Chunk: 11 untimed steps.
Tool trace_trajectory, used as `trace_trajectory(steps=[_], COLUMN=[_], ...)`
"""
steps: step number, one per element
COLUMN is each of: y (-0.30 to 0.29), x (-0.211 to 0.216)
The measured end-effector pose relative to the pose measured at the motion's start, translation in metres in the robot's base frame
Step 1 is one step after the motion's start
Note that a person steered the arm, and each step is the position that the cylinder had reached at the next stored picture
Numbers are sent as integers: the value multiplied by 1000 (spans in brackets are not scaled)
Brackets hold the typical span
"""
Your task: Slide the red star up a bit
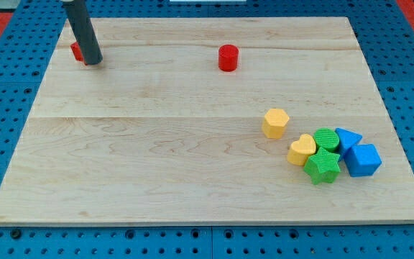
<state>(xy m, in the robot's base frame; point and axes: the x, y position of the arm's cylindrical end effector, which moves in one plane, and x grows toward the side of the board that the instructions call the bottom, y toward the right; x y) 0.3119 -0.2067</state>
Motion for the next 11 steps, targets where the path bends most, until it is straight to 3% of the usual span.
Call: trace_trajectory(steps=[2, 6, 11], y=[-7, -50, -22], x=[32, -7, -8])
